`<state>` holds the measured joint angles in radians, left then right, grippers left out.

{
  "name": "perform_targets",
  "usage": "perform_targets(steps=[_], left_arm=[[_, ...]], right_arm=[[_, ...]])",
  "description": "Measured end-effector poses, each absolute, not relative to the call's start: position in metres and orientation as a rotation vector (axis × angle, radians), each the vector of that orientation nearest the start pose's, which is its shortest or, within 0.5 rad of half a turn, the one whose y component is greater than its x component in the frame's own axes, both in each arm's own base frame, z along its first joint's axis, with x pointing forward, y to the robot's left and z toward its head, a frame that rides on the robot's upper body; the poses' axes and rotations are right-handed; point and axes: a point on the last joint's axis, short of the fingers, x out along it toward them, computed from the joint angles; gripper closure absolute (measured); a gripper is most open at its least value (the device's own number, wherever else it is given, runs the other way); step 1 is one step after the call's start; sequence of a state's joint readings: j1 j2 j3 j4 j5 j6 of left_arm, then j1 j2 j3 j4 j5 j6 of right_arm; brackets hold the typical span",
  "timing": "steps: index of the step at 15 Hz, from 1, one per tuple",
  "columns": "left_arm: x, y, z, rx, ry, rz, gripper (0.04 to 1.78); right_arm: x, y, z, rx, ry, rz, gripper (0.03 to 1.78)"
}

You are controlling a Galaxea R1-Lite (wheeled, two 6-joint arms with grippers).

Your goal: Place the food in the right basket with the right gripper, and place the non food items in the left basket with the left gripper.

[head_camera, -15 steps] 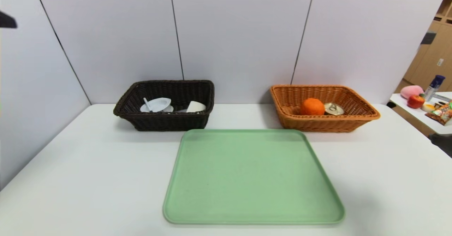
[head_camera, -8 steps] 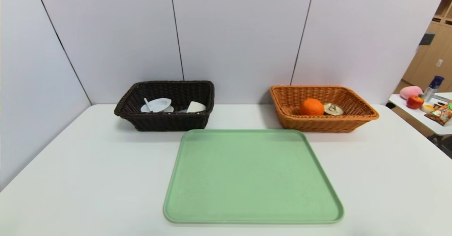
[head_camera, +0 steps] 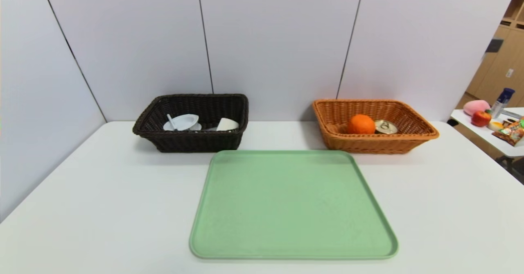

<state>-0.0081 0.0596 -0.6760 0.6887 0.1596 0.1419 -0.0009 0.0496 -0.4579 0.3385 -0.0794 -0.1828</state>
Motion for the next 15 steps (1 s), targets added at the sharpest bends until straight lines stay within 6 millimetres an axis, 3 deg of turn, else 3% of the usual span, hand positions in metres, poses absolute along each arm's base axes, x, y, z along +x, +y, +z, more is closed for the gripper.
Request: perform_targets(steps=[2,6,8,10,15], left_arm=[[-0.081,0.004,0.154,0.167,0.048,0.138,0.13],[-0.033,0.003,0.102,0.230,-0.055,0.138,0.13],[-0.027,0.002,0.097,0.234,-0.151,0.089,0.13],[-0.024,-0.001,0.086,0.217,-0.098,-0.040,0.13],[-0.023,-0.001,0.075,0.142,-0.005,-0.068,0.13]], right_arm=[[-0.058,-0.002,0.150,-0.201,-0.151,-0.095,0.10],[-0.029,-0.001,0.107,-0.268,-0.213,-0.064,0.10],[-0.025,0.000,0.091,-0.235,-0.127,-0.015,0.10],[-0.023,0.001,0.077,-0.190,-0.017,0.051,0.10],[-0.023,0.001,0.075,-0.095,0.002,0.030,0.10]])
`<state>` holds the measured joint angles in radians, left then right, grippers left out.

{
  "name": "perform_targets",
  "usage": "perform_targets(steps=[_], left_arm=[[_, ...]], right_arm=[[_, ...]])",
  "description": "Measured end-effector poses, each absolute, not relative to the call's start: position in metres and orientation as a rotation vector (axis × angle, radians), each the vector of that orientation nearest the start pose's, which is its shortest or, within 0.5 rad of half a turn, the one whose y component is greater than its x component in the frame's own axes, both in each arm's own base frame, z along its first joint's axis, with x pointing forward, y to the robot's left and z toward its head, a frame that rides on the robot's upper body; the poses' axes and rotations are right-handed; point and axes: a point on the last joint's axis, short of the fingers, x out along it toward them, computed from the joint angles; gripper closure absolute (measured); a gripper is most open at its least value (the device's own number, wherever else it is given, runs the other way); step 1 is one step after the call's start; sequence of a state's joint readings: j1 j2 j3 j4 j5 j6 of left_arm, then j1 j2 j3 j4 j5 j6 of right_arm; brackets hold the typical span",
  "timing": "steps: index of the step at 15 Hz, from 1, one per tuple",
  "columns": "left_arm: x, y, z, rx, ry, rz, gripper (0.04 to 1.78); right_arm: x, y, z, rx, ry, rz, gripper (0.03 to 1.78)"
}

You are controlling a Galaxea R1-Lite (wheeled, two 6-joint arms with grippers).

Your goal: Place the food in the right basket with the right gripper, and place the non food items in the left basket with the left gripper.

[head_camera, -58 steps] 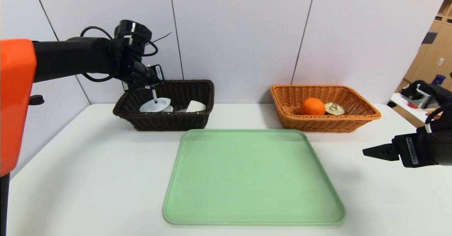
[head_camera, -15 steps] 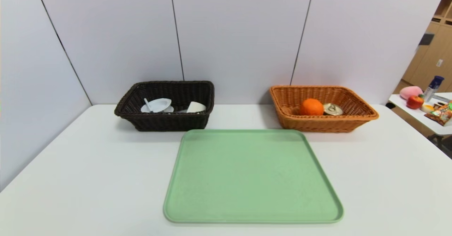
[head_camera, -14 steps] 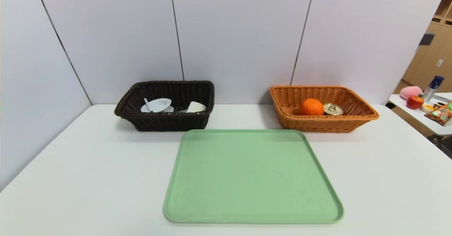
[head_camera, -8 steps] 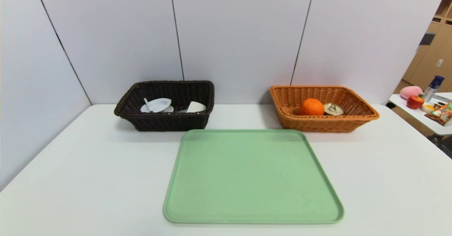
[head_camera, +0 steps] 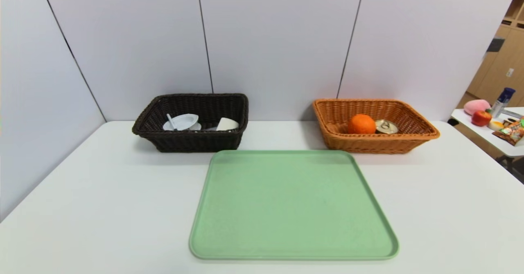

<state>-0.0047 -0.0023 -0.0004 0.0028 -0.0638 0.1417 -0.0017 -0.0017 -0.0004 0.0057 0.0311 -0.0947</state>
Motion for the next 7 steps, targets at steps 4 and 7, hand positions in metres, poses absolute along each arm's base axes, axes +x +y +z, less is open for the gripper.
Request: perform_targets(steps=[4,7], left_arm=[[-0.0230,-0.0013,0.0750,0.123,-0.001,-0.067,0.13],[-0.0230,-0.0010,0.0750,0.082,0.000,-0.053,0.13]], right_arm=[[-0.0229,0.0006,0.0747,-0.091,0.004,0.022,0.10],[-0.0229,0.0005,0.0752,-0.084,0.000,0.022,0.10]])
